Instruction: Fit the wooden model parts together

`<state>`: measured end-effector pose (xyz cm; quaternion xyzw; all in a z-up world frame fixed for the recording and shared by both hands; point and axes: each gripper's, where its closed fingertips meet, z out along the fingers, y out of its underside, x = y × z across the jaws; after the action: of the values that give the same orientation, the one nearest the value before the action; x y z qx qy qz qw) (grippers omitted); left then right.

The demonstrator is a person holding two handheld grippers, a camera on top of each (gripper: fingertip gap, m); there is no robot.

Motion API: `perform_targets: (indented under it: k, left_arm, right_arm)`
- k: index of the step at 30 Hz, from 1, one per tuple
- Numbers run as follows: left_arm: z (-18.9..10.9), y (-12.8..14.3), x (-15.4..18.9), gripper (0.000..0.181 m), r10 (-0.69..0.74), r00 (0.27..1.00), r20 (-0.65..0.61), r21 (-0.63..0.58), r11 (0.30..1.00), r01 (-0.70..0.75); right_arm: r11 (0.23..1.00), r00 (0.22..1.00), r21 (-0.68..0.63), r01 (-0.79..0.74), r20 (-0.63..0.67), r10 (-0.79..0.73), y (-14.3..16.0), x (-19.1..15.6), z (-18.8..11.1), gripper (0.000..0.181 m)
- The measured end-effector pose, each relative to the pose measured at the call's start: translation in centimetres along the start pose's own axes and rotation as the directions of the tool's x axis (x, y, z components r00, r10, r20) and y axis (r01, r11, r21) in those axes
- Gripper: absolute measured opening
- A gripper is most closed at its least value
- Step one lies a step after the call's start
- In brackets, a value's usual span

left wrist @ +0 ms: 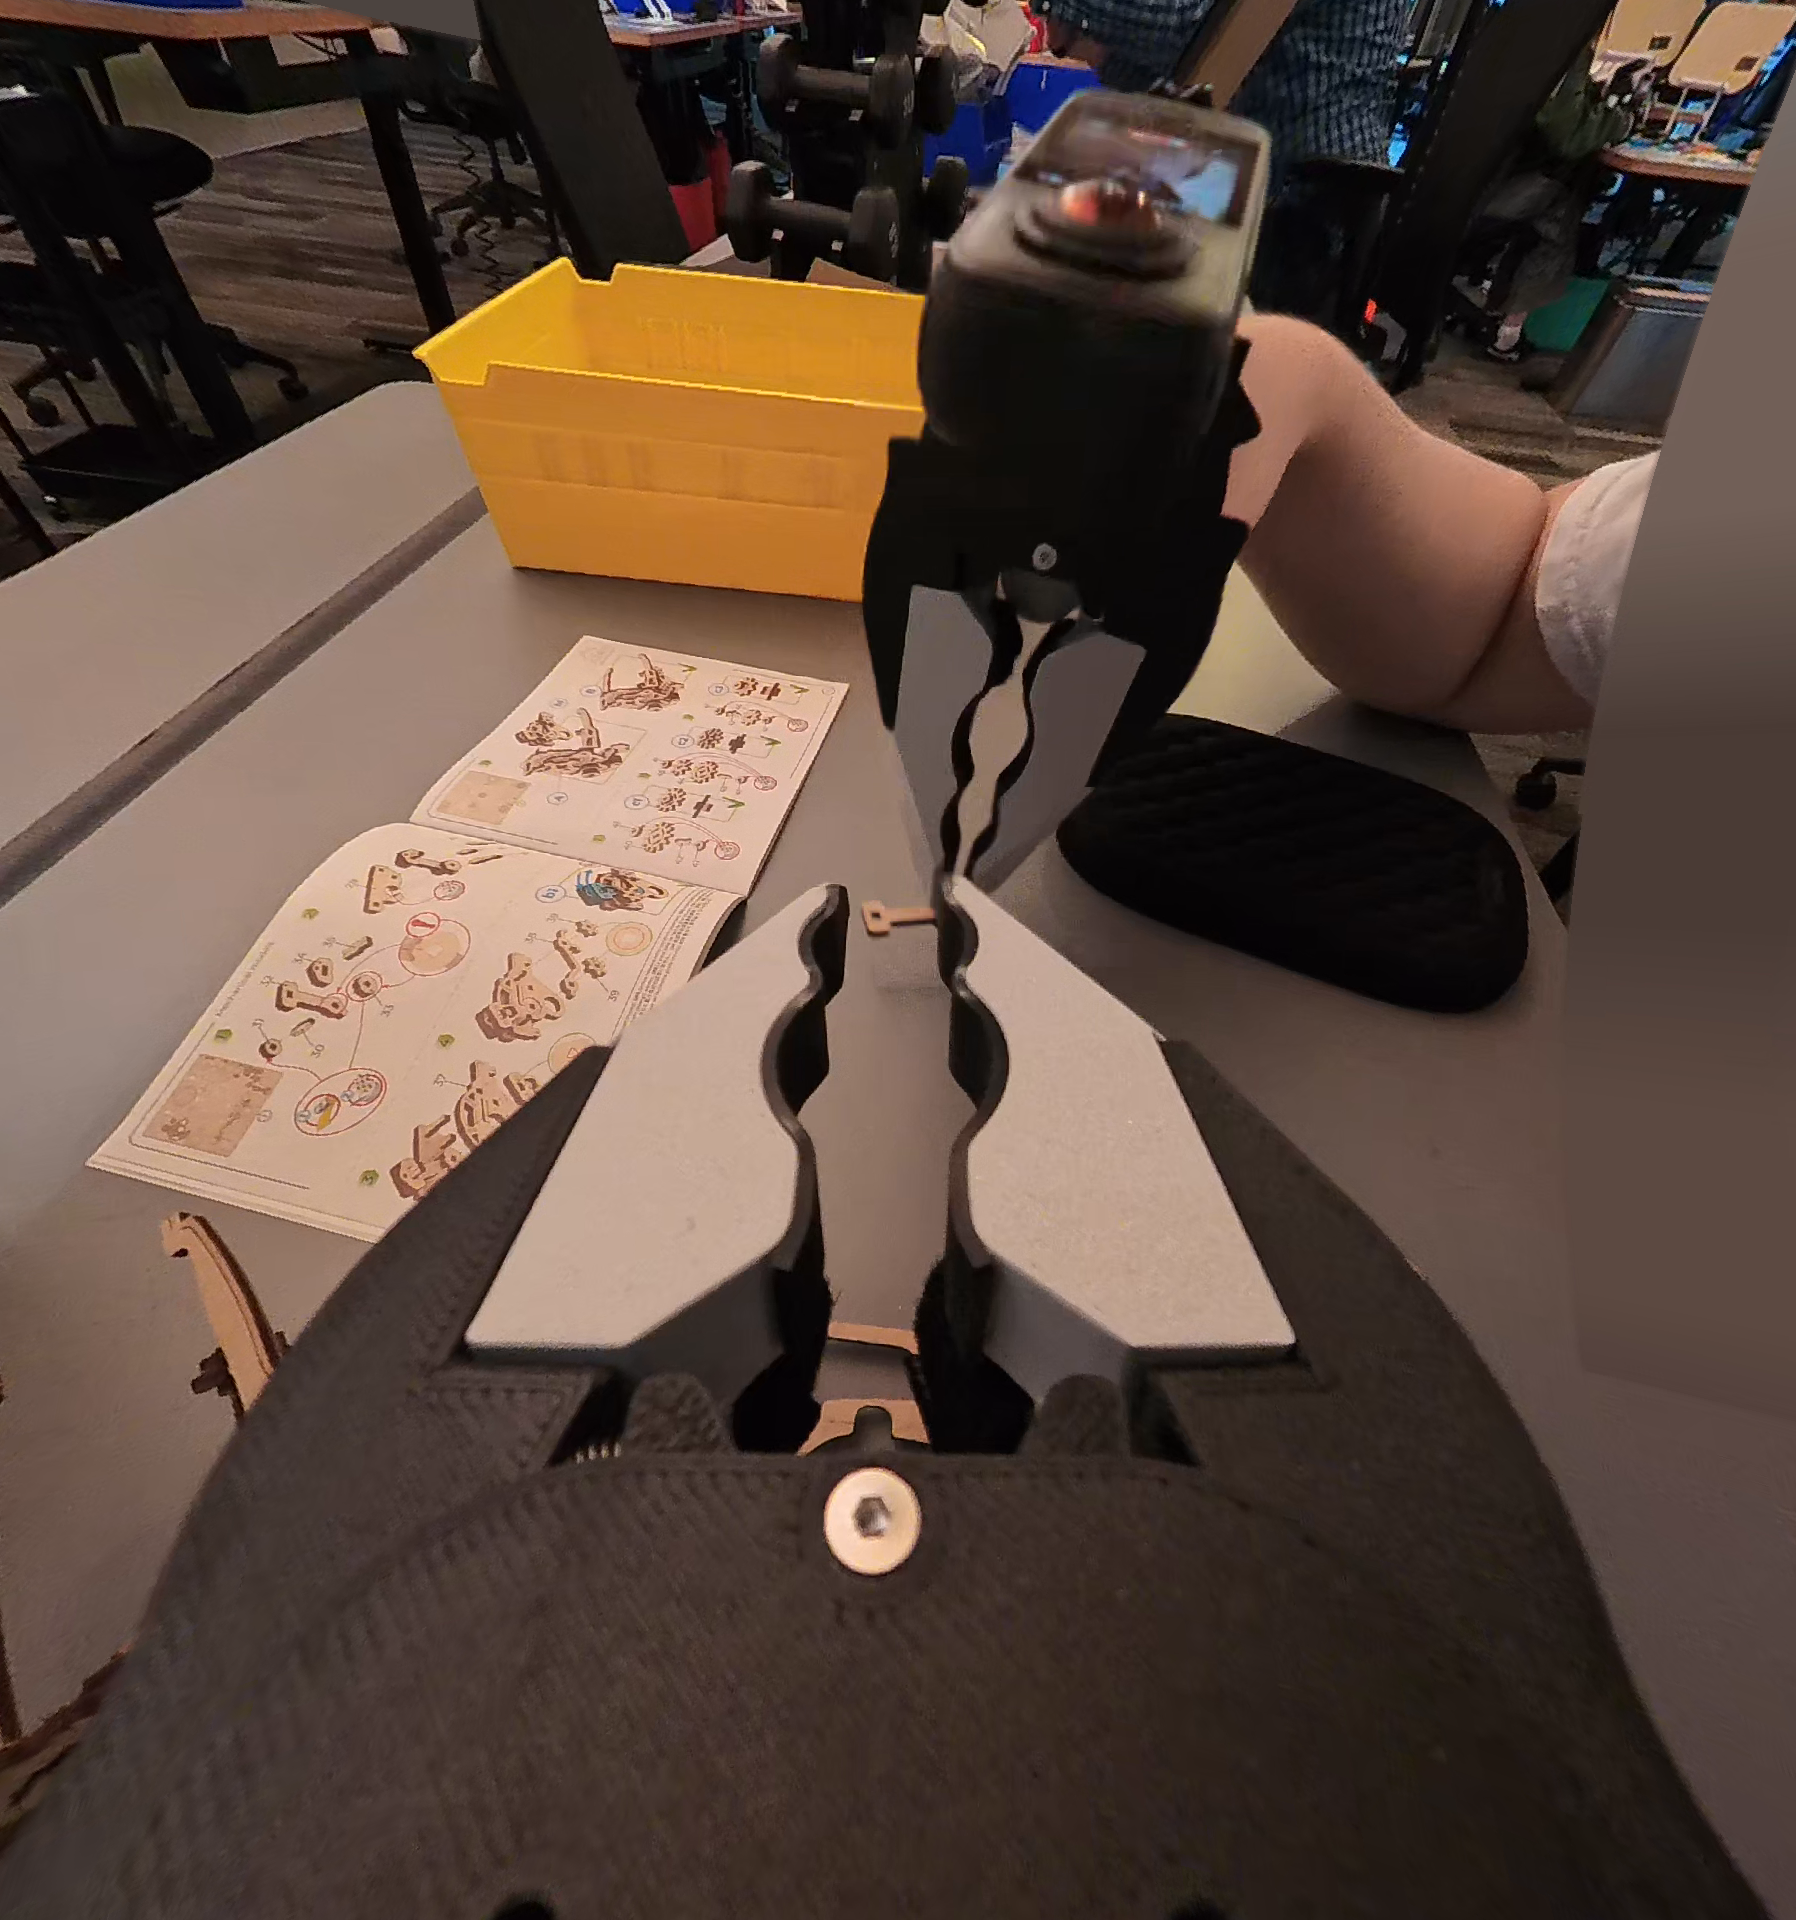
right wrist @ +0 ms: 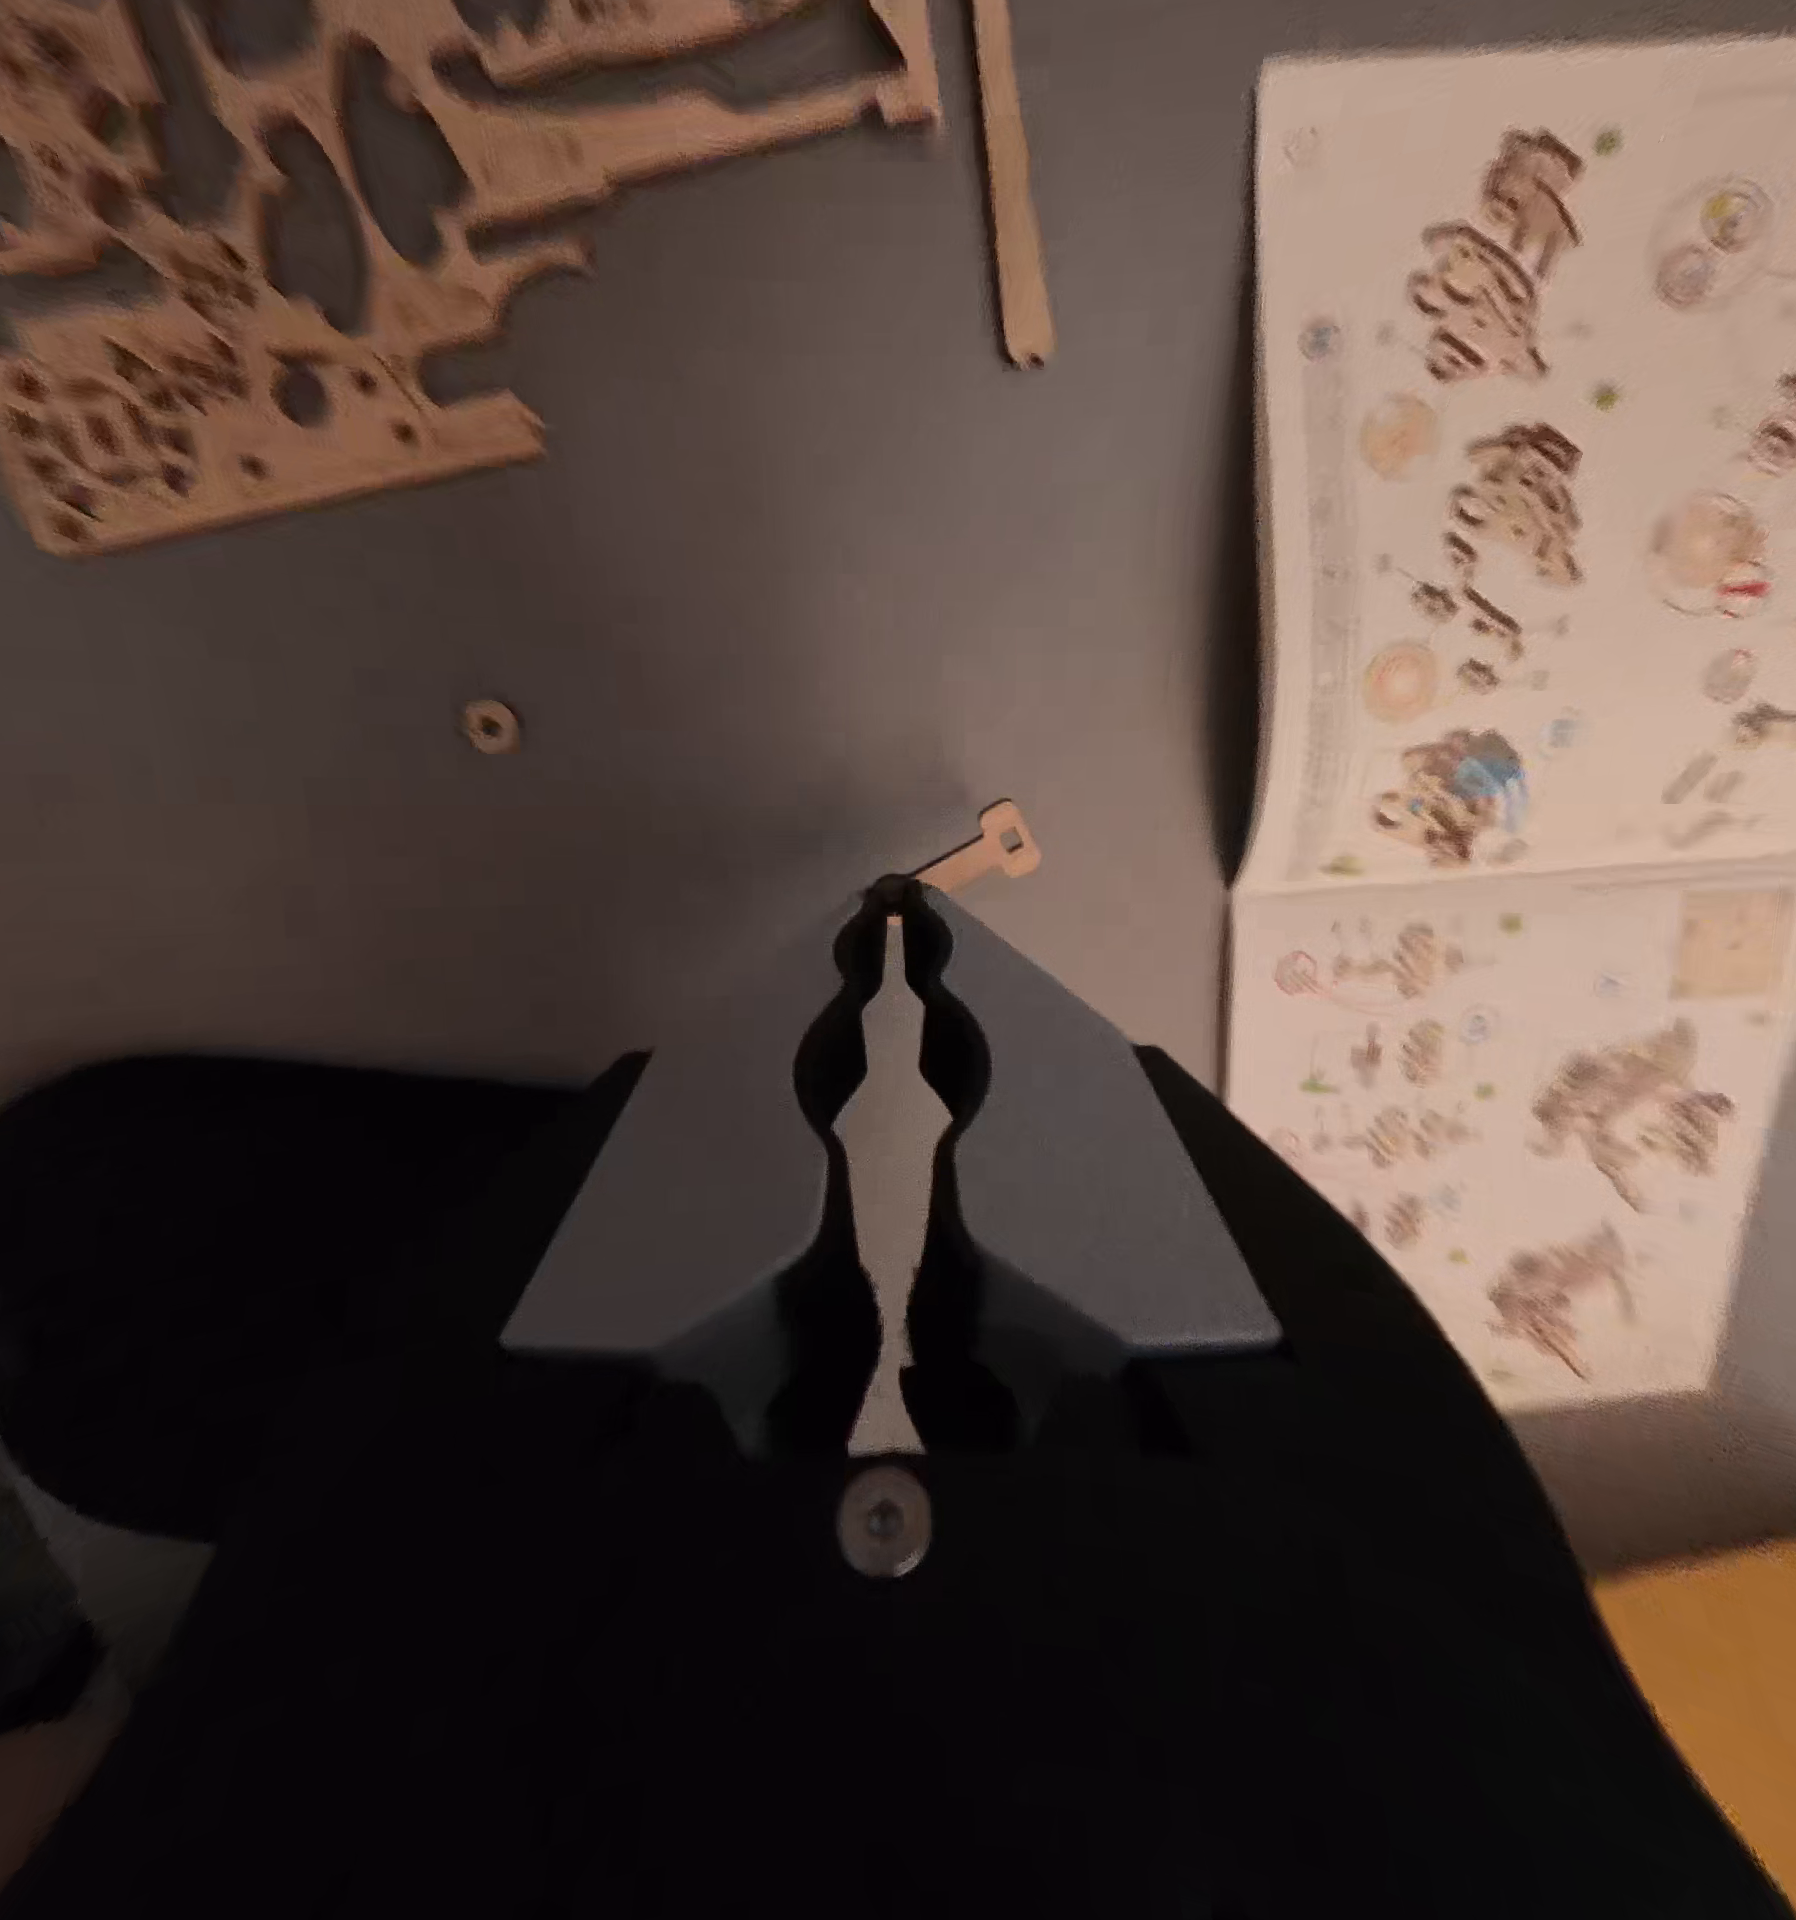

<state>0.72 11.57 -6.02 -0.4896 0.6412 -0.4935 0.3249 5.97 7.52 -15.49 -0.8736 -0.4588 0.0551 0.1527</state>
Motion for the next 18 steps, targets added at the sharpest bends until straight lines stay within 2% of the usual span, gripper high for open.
perform_targets:
  k: [1,2,3,5,6,7,8,10,11,13,15,16,18]
  left_arm:
    - [0.0,0.0,0.0,0.015,-0.002,1.000,-0.002,0.002,1.000,0.002]
    - [0.0,0.0,0.0,0.015,-0.003,1.000,-0.003,0.002,1.000,0.003]
    - [0.0,0.0,0.0,0.015,-0.001,1.000,-0.001,0.001,1.000,0.001]
    - [-0.1,0.0,0.0,0.015,0.002,1.000,0.003,0.001,1.000,-0.002]
    - [-0.1,-0.1,-0.1,0.015,-0.001,1.000,0.003,0.003,1.000,0.001]
    - [-0.1,-0.1,-0.1,0.015,-0.004,1.000,0.002,0.007,1.000,0.004]
    - [-0.1,-0.2,-0.1,0.015,-0.007,1.000,0.001,0.009,1.000,0.007]
    - [-0.2,-0.1,-0.1,0.015,-0.003,1.000,0.004,0.009,1.000,0.003]
    - [-0.2,-0.1,-0.1,0.015,-0.001,1.000,0.005,0.009,1.000,0.001]
    - [-0.2,-0.2,-0.1,0.015,-0.005,1.000,0.002,0.010,1.000,0.005]
    - [-0.1,-0.1,0.0,0.015,-0.004,1.000,0.000,0.006,1.000,0.004]
    - [-0.1,-0.1,0.0,0.015,-0.001,1.000,0.000,0.005,1.000,0.001]
    - [-0.1,-0.1,0.0,0.015,0.003,1.000,0.001,0.003,1.000,-0.003]
  right_arm:
    - [1.000,1.000,-0.021,-0.017,0.023,0.018,0.4,-0.1,0.8,0.001]
    - [0.993,1.000,-0.115,-0.019,0.021,0.022,1.9,0.1,1.7,0.001]
    - [0.999,0.999,-0.034,-0.028,0.045,0.029,0.8,-0.2,1.3,0.001]
    - [0.999,0.999,-0.041,-0.013,-0.030,0.012,0.7,0.5,-0.1,0.002]
    - [1.000,1.000,0.006,-0.015,-0.011,0.015,-0.1,0.2,-0.4,0.001]
    - [0.999,0.999,0.010,-0.033,0.018,0.033,-0.1,-0.1,0.1,0.001]
    - [0.996,0.999,-0.078,-0.043,0.017,0.045,1.4,0.1,1.5,0.001]
    - [0.998,0.998,-0.041,-0.052,0.031,0.054,0.7,0.0,0.5,0.002]
    - [0.998,0.999,-0.051,-0.041,-0.027,0.039,0.8,0.7,-0.2,0.002]
    - [0.998,0.999,0.045,-0.034,0.012,0.033,-0.7,-0.1,-0.7,0.001]
    - [0.992,0.998,-0.112,-0.050,0.026,0.053,2.0,0.2,1.7,0.001]
    - [0.998,0.997,-0.027,-0.059,0.052,0.061,0.7,-0.1,1.0,0.001]
    - [0.999,0.999,-0.014,-0.039,-0.027,0.039,0.3,0.6,-0.6,0.001]
